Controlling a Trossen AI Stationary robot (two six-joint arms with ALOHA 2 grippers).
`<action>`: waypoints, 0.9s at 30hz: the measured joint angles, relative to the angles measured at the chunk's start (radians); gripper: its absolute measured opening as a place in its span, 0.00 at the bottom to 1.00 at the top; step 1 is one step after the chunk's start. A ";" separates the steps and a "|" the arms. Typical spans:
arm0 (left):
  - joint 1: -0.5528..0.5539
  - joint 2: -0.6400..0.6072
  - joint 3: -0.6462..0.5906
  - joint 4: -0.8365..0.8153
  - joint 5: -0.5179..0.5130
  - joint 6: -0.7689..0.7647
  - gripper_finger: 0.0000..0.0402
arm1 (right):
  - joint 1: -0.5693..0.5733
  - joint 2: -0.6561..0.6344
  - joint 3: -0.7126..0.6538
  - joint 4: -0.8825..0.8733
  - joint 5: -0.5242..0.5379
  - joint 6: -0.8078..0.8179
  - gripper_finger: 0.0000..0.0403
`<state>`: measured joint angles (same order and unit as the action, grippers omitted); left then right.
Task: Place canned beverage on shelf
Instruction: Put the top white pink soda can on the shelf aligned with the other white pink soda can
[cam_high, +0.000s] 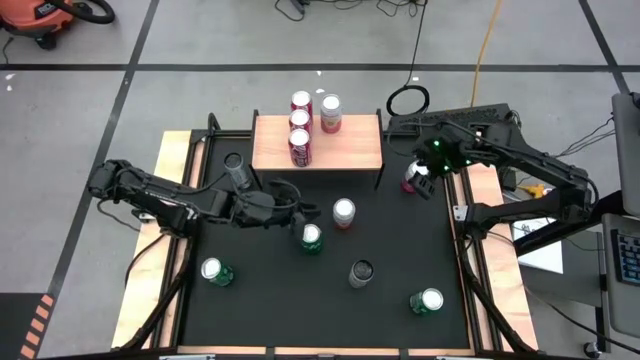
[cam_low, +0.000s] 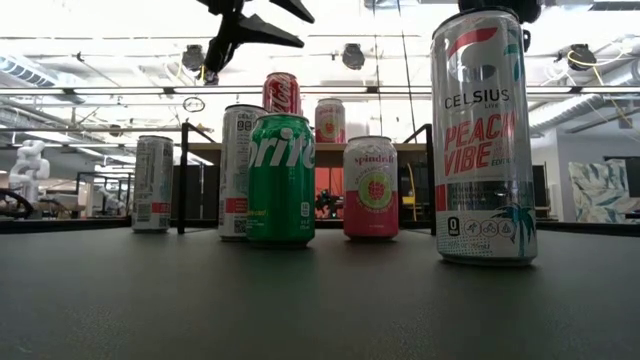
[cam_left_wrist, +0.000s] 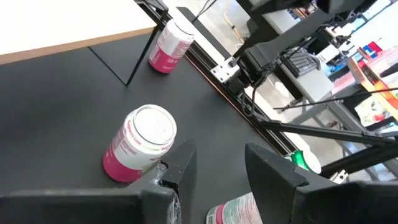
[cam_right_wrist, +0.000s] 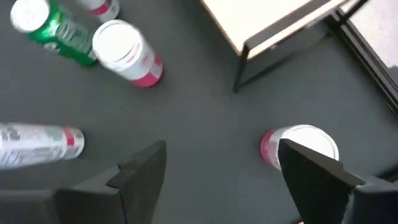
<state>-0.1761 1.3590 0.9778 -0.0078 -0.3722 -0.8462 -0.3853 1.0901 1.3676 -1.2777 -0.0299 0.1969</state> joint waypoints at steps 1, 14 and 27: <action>0.000 0.000 0.000 0.000 -0.001 0.015 0.34 | -0.008 0.000 0.000 0.003 0.000 0.008 0.72; 0.000 0.000 -0.001 -0.002 0.001 0.076 0.34 | -0.143 0.025 0.000 0.002 0.002 0.082 0.78; -0.002 0.000 -0.001 -0.055 0.186 0.122 0.34 | -0.284 0.116 0.000 0.025 -0.046 -0.369 0.80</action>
<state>-0.1776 1.3590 0.9768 -0.0629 -0.1864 -0.7237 -0.6690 1.2061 1.3674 -1.2530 -0.0758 -0.1724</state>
